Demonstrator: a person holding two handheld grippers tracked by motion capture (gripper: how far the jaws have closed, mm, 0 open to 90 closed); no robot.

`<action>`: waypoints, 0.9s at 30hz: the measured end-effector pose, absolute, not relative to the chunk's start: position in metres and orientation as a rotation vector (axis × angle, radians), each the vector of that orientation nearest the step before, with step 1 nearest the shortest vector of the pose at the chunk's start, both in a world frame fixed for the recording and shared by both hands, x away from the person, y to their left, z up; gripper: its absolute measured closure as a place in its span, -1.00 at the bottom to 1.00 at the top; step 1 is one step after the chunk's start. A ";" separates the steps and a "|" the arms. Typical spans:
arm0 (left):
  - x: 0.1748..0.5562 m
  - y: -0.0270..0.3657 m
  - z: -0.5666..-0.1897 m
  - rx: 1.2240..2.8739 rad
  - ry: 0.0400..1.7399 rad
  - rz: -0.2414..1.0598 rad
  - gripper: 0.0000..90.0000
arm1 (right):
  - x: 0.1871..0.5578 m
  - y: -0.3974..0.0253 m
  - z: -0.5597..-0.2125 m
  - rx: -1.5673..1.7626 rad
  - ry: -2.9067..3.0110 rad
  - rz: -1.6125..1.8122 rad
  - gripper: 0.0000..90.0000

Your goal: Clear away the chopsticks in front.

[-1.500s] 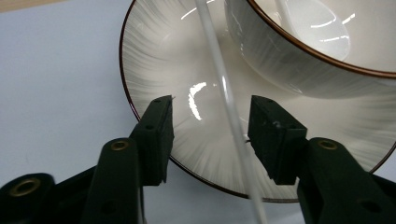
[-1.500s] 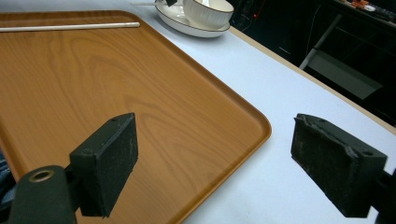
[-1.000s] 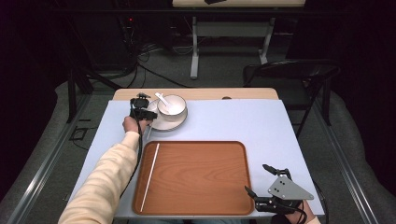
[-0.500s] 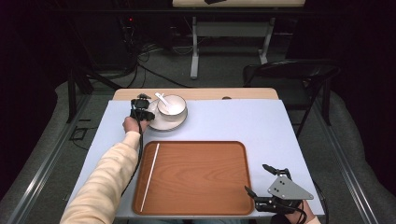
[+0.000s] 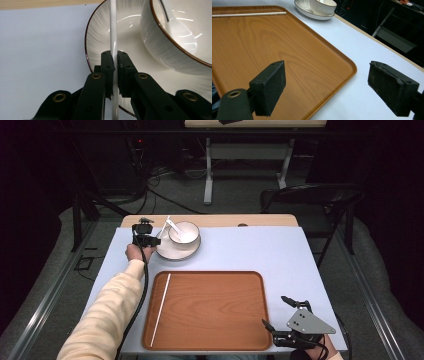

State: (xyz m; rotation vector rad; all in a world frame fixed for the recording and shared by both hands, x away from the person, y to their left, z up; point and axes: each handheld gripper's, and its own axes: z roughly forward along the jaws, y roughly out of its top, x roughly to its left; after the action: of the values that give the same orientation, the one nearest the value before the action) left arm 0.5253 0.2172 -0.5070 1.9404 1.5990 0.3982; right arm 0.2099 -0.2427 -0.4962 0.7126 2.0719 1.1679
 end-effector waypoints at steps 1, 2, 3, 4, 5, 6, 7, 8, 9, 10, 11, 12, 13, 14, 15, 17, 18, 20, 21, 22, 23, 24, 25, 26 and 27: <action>0.524 0.218 -0.504 1.942 1.593 0.404 0.89 | 0.210 -0.242 -0.496 0.714 2.073 1.166 -0.69; 0.523 0.219 -0.502 1.935 1.591 0.410 0.89 | 0.210 -0.242 -0.496 0.712 2.076 1.163 -0.69; 0.521 0.221 -0.499 1.928 1.592 0.415 0.89 | 0.209 -0.243 -0.496 0.708 2.073 1.167 -0.68; 0.521 0.221 -0.499 1.928 1.592 0.415 0.89 | 0.210 -0.243 -0.496 0.712 2.070 1.169 -0.69; 0.519 0.224 -0.494 1.917 1.590 0.429 0.89 | 0.210 -0.243 -0.496 0.713 2.070 1.168 -0.68; 0.519 0.224 -0.494 1.917 1.590 0.429 0.89 | 0.210 -0.243 -0.496 0.713 2.070 1.168 -0.68; 0.517 0.226 -0.492 1.906 1.596 0.424 0.89 | 0.210 -0.242 -0.496 0.710 2.074 1.164 -0.68; 0.515 0.228 -0.490 1.896 1.596 0.422 0.89 | 0.210 -0.242 -0.496 0.705 2.076 1.163 -0.68; 0.512 0.231 -0.487 1.872 1.597 0.419 0.89 | 0.209 -0.243 -0.496 0.710 2.071 1.168 -0.68; 0.512 0.231 -0.487 1.872 1.597 0.419 0.89 | 0.209 -0.243 -0.496 0.710 2.071 1.168 -0.68; 0.509 0.233 -0.484 1.857 1.596 0.415 0.89 | 0.210 -0.243 -0.496 0.711 2.071 1.168 -0.68; 0.507 0.233 -0.483 1.858 1.592 0.417 0.89 | 0.210 -0.242 -0.496 0.709 2.073 1.165 -0.68; 0.501 0.235 -0.479 1.849 1.585 0.412 0.89 | 0.210 -0.242 -0.496 0.707 2.076 1.164 -0.68; 0.501 0.235 -0.479 1.849 1.585 0.412 0.89 | 0.210 -0.242 -0.496 0.707 2.076 1.164 -0.68; 0.498 0.235 -0.477 1.840 1.582 0.410 0.89 | 0.210 -0.242 -0.496 0.710 2.074 1.165 -0.68; 0.493 0.237 -0.474 1.829 1.573 0.405 0.89 | 0.210 -0.242 -0.496 0.709 2.074 1.165 -0.68; 0.490 0.237 -0.472 1.824 1.571 0.408 0.89 | 0.210 -0.242 -0.496 0.708 2.074 1.164 -0.68; 0.483 0.237 -0.468 1.819 1.554 0.413 0.89 | 0.210 -0.242 -0.496 0.708 2.074 1.162 -0.68; 0.481 0.238 -0.467 1.818 1.549 0.408 0.89 | 0.209 -0.242 -0.496 0.708 2.073 1.164 -0.68; 0.478 0.238 -0.466 1.812 1.548 0.406 0.89 | 0.209 -0.242 -0.496 0.708 2.073 1.164 -0.68; 0.474 0.238 -0.464 1.810 1.539 0.400 0.89 | 0.209 -0.242 -0.496 0.707 2.073 1.165 -0.68; 0.468 0.239 -0.461 1.795 1.526 0.395 0.89 | 0.209 -0.242 -0.496 0.706 2.074 1.163 -0.68; 0.468 0.239 -0.461 1.795 1.526 0.395 0.89 | 0.209 -0.242 -0.496 0.706 2.074 1.163 -0.68; 0.463 0.240 -0.459 1.790 1.515 0.395 0.89 | 0.209 -0.242 -0.496 0.707 2.073 1.165 -0.68; 0.460 0.240 -0.459 1.781 1.510 0.396 0.89 | 0.209 -0.242 -0.496 0.707 2.073 1.165 -0.68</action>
State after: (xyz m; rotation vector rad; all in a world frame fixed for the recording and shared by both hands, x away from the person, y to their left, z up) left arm 0.4597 0.2396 -0.4585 1.7808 1.5101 0.3956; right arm 0.2094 -0.2423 -0.4960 0.7068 2.0727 1.1650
